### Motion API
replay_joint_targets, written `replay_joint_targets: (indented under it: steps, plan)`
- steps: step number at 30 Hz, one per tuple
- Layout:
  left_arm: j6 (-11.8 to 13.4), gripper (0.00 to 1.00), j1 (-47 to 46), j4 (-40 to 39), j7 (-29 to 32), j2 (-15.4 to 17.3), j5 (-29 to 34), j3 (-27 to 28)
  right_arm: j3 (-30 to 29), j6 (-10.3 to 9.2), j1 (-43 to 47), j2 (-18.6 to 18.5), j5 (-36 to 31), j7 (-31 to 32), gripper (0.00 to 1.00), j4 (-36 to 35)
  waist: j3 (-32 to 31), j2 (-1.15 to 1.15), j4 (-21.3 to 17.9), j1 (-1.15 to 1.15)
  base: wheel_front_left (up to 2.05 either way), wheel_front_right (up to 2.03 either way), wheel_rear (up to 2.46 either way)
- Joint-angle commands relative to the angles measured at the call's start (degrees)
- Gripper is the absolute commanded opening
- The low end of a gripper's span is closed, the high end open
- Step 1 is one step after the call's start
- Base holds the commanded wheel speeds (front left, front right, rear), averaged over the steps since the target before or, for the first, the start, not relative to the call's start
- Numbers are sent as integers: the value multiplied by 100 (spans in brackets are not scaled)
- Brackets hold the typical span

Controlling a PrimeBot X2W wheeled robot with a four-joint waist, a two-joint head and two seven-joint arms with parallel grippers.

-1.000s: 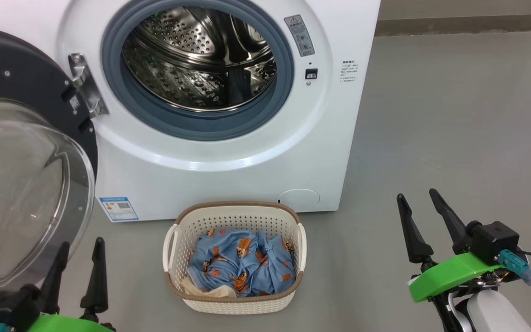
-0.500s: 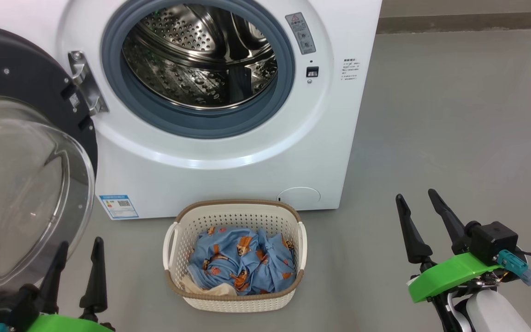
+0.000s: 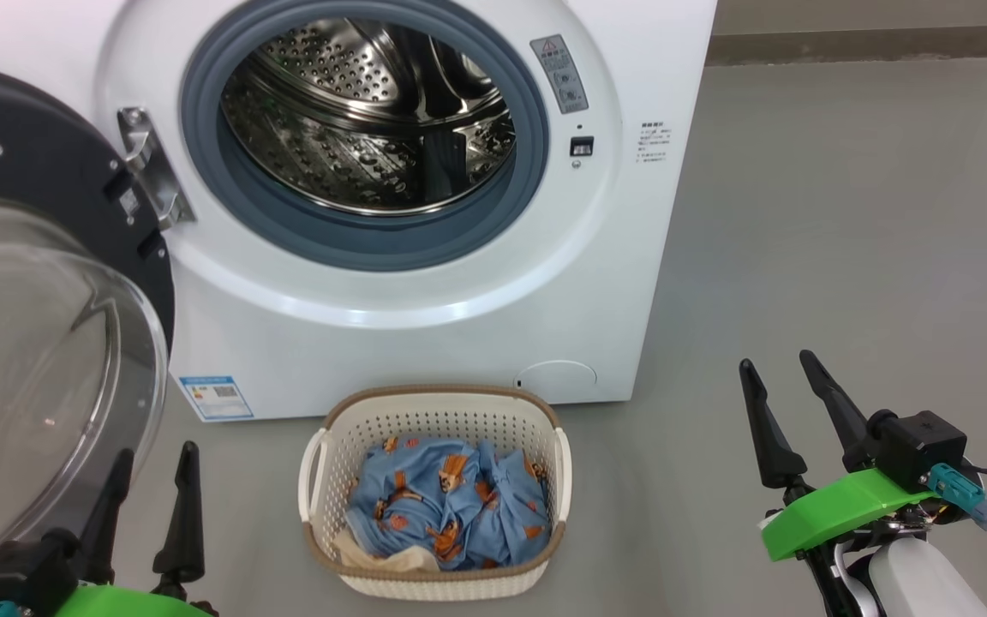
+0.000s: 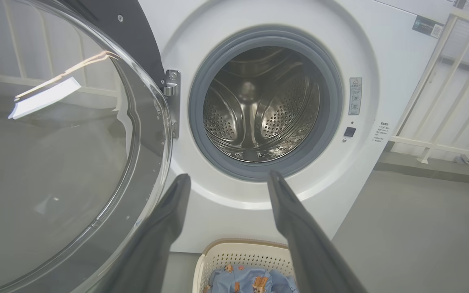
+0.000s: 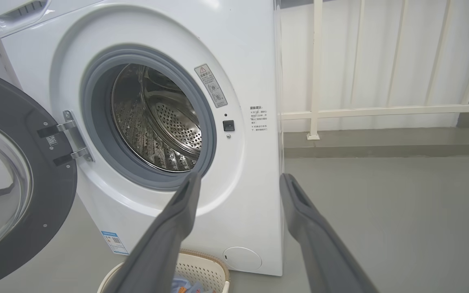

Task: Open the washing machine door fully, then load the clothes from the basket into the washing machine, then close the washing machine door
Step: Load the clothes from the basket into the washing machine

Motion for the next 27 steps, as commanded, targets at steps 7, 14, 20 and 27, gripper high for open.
replay_joint_targets:
  steps: [7, 14, 20, 27]
  plan:
    - [-1, 100, -229, -112, -38, 144, -38, 192, 94, 32, -161, -19, -42, -70, 100, -147, -1, 0, 17, 0, 159, -159, 0]
    - [-2, 100, -227, -116, -38, 128, -56, 220, 100, 32, -167, -15, -36, -70, 100, -138, -3, 0, 26, 0, 113, -112, -1]
    - [1, 100, -227, -100, -38, 130, -52, 208, 103, 32, -170, -11, -32, -70, 100, -126, -2, 0, 32, 0, 26, -26, 0]
    - [-12, 100, -264, -49, -38, 128, -58, 199, 112, 32, -186, -16, -23, -70, 100, -119, 4, 0, 40, 0, 0, 0, 0]
